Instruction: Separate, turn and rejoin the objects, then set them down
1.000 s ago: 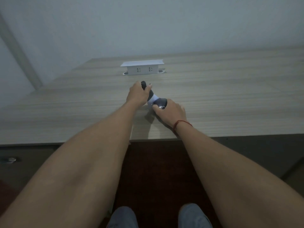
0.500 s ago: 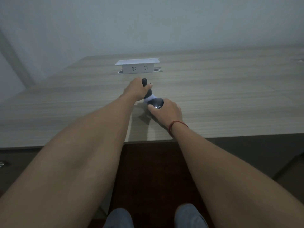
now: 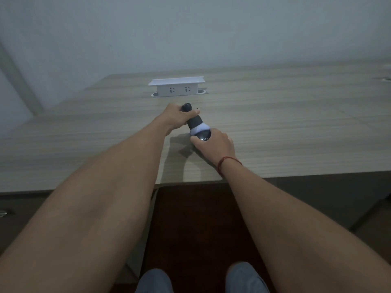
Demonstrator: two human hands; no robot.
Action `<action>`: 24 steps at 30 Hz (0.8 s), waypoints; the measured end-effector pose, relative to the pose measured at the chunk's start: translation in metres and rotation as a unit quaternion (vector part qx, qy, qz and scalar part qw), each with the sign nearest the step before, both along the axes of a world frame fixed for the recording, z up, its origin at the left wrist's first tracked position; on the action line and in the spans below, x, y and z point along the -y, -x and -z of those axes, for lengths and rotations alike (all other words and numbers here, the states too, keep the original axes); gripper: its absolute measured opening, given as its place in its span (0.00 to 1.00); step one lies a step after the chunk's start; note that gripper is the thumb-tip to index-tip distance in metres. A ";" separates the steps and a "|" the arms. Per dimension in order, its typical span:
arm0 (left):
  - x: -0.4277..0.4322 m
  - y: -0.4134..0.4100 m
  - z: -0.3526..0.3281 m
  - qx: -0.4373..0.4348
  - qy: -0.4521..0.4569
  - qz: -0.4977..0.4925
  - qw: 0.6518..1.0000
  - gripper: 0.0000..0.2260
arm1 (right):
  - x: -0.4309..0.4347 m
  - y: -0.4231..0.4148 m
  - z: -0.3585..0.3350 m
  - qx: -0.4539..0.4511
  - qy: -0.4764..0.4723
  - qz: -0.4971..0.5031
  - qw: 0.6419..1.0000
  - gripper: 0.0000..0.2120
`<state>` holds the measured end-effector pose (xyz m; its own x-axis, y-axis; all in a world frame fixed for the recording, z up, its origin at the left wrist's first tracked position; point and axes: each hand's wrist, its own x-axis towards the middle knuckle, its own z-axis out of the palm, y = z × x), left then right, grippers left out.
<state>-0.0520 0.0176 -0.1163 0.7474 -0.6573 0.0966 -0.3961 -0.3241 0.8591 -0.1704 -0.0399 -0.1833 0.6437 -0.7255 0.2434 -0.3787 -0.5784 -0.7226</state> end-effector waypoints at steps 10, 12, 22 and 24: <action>-0.001 -0.003 0.014 -0.073 0.029 -0.055 0.995 0.18 | 0.001 0.002 -0.001 -0.001 -0.009 0.001 1.000 0.24; 0.003 -0.003 0.012 -0.005 0.008 -0.067 0.998 0.18 | 0.000 0.000 0.000 0.002 -0.011 0.003 1.000 0.25; 0.033 0.013 -0.004 0.192 -0.121 -0.038 0.973 0.20 | 0.003 0.000 0.004 0.015 -0.003 -0.015 1.000 0.16; 0.034 0.011 -0.006 0.213 -0.148 -0.031 0.965 0.22 | 0.003 0.000 0.004 0.009 -0.005 -0.009 1.000 0.22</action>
<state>-0.0628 -0.0165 -0.1108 0.7202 -0.6582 0.2193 -0.6649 -0.5645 0.4891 -0.1703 -0.0433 -0.1870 0.6525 -0.7158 0.2485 -0.3544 -0.5782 -0.7349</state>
